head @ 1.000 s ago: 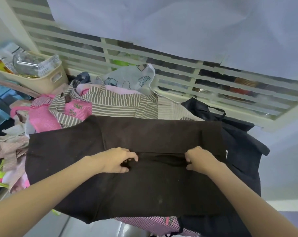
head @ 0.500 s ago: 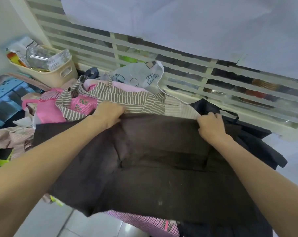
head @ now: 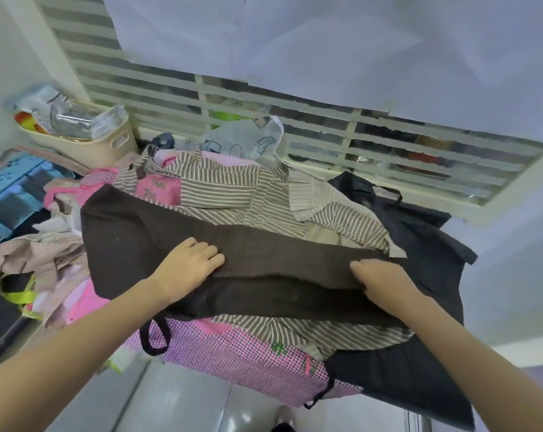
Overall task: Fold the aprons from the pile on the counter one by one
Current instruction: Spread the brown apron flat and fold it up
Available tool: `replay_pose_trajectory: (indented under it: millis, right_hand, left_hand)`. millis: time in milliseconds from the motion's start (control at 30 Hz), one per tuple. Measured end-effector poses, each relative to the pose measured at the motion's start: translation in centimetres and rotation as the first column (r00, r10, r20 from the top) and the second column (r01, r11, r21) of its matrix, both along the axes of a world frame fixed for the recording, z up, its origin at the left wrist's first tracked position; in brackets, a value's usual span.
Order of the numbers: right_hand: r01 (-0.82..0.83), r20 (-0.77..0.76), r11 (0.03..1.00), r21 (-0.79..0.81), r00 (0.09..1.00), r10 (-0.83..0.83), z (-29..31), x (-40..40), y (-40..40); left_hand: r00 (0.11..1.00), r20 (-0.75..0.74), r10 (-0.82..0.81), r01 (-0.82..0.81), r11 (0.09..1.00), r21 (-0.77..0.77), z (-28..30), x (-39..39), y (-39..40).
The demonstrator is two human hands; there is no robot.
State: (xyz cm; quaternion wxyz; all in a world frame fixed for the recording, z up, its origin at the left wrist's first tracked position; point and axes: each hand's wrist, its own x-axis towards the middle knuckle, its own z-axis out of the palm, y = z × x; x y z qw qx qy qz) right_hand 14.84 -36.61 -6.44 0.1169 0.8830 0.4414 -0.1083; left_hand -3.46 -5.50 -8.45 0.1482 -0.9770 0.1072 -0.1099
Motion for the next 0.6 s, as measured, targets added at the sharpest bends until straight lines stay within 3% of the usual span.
replay_pose_trajectory:
  millis: [167,333,467,600]
  right_hand:
    - [0.079,0.098,0.993,-0.084,0.993,-0.071,-3.2,-2.8,-1.0]
    - [0.124,0.151,0.991,-0.056,0.982,-0.114,-3.7,-3.1,-0.4]
    - [0.128,0.14,0.99,-0.057,0.983,-0.119,-3.7,-3.7,-0.3]
    - [0.163,0.14,0.984,-0.072,0.978,-0.152,-3.4,-3.7,-0.9]
  left_hand:
    - [0.994,-0.108,0.035,-0.041,0.998,-0.053,-1.1,-2.2,-0.9]
    - [0.999,0.002,0.054,-0.053,0.984,-0.172,-1.6,-3.8,-2.2]
    - [0.971,-0.127,0.204,-0.212,0.976,-0.051,-3.9,-4.6,-3.3]
    - [0.911,-0.043,0.411,-0.412,0.91,-0.038,-3.3,-3.5,-1.3]
